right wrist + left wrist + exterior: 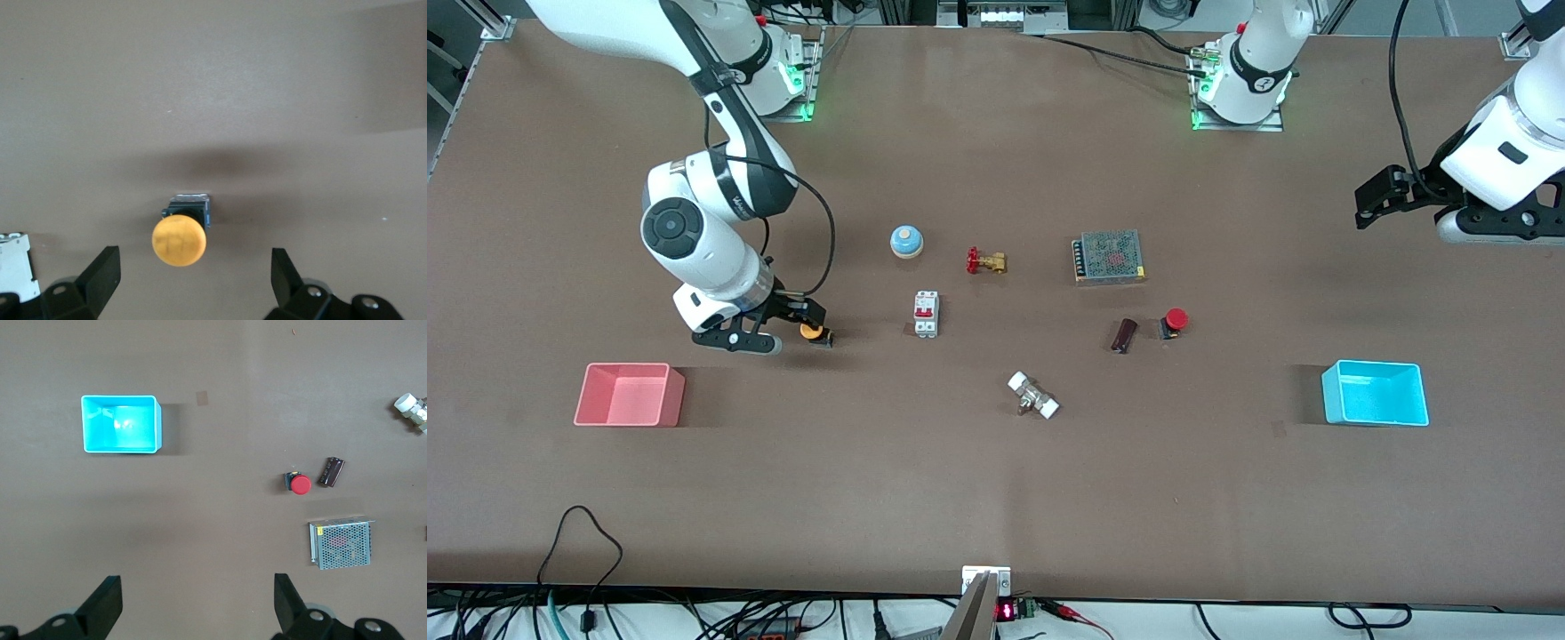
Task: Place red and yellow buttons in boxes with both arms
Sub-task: 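Grasp the yellow button with the right gripper while the left gripper reaches the red button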
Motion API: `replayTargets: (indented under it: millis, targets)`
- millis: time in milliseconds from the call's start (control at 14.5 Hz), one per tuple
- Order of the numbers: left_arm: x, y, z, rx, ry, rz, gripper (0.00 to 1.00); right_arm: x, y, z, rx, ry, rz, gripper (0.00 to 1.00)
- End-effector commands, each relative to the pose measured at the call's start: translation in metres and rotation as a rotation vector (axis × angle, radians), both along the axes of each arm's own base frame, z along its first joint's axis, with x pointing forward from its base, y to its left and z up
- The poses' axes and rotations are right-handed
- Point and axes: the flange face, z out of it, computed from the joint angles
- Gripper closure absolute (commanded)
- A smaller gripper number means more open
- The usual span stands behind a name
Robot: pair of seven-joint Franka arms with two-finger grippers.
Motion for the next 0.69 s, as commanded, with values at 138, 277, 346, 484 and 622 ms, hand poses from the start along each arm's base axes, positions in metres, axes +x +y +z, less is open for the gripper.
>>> replayTargets:
  millis: [138,277,346,484,622]
  targets:
    - [0.01,-0.005,-0.009,-0.005,0.035,-0.015,0.0,0.002,0.012,-0.029,-0.055,0.011,0.073,0.0]
    - [0.013,-0.012,-0.028,-0.003,0.087,-0.025,0.0,0.003,0.013,-0.037,-0.061,0.009,0.082,0.0]
    - [0.022,-0.028,-0.059,-0.001,0.152,-0.057,0.0,0.003,0.013,-0.037,-0.058,0.009,0.069,0.0]
    - [0.027,-0.048,-0.093,0.006,0.235,-0.074,0.0,0.005,0.014,-0.038,-0.049,0.009,0.059,0.0]
    - [0.04,-0.061,-0.122,-0.008,0.23,-0.044,0.0,0.006,0.015,-0.043,-0.046,0.012,0.035,0.0]
